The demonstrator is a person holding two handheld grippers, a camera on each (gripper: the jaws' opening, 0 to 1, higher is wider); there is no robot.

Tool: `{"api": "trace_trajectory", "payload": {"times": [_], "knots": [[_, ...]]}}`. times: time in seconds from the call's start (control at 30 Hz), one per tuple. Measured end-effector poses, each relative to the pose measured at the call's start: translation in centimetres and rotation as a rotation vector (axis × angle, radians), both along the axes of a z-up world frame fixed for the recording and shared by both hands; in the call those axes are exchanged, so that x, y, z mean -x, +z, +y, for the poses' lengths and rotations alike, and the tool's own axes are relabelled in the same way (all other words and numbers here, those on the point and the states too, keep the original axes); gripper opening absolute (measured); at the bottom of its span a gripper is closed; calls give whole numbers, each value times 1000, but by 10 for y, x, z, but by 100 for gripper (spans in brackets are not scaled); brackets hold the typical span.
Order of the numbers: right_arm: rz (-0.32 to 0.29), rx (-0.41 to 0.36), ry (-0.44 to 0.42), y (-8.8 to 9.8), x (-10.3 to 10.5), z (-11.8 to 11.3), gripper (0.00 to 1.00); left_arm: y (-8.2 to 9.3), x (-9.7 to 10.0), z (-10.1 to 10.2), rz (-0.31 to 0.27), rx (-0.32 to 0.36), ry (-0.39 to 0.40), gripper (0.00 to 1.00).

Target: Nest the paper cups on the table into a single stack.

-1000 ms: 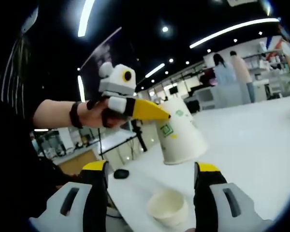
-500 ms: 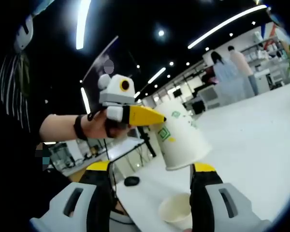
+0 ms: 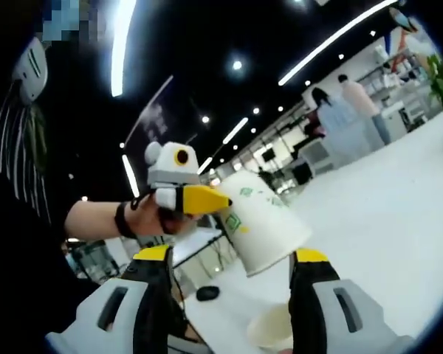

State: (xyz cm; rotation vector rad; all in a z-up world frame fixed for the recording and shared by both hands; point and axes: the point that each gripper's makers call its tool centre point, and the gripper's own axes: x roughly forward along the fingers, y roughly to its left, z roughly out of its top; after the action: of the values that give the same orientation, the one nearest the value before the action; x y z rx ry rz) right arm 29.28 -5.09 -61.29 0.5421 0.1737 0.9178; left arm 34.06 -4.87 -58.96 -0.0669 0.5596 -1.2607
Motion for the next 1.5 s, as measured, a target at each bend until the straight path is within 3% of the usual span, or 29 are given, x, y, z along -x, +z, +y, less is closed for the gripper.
{"api": "trace_trajectory", "payload": {"times": [0.5, 0.87, 1.03, 1.27, 1.5], "knots": [[-17, -96, -23, 21, -4, -12, 54, 1, 7, 5, 9, 28, -10, 36], [-45, -203, -12, 48, -12, -33, 29, 1, 20, 4, -1, 53, -29, 36], [-35, -247, 8, 51, -10, -33, 25, 1, 22, 5, 6, 60, -36, 36], [-27, -262, 30, 52, -7, -34, 14, 0, 26, 6, -4, 56, -50, 36], [-18, -273, 40, 51, -6, -37, 11, 0, 26, 6, 2, 58, -55, 36]]}}
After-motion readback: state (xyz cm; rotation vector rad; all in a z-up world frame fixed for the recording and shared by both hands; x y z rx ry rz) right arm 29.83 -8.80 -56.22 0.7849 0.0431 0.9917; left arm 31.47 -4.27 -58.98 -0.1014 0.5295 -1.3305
